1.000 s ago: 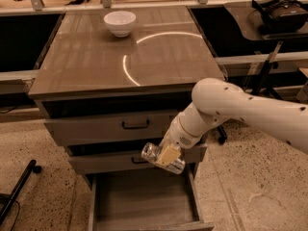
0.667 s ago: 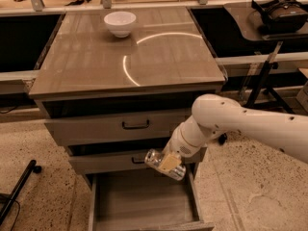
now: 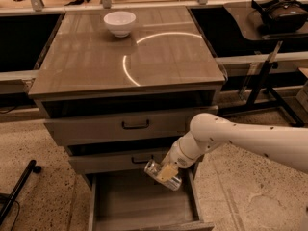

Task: Place redbull can into bottom drawer

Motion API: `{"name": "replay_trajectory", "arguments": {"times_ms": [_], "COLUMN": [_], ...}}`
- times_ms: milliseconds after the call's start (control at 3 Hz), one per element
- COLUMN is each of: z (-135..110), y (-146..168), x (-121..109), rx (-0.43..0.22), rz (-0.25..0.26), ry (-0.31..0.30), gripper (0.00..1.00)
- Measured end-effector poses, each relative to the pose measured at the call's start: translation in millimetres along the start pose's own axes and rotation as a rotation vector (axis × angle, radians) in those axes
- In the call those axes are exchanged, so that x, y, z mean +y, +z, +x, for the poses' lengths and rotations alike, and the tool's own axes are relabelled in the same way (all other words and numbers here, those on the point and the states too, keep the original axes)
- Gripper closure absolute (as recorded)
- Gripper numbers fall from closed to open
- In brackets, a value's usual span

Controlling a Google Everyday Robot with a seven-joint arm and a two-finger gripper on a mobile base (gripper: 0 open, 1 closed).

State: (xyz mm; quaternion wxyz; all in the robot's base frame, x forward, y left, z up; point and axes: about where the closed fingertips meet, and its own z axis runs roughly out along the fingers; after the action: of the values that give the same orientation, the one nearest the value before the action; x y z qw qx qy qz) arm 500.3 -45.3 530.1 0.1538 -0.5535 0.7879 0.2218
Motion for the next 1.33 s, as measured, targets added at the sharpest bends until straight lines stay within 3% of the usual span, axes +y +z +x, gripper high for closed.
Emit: {"name": "replay_trajectory", "arguments": {"times_ms": [667,1333], "z": [23.1,54.0], "y": [41.7,116.5], "x": [-11.4,-44.5], "rx": [-0.042,-0.082], "rz": [0.015,0.016], "ry": [0.018,0.071], "gripper": [1.0,1.0]}}
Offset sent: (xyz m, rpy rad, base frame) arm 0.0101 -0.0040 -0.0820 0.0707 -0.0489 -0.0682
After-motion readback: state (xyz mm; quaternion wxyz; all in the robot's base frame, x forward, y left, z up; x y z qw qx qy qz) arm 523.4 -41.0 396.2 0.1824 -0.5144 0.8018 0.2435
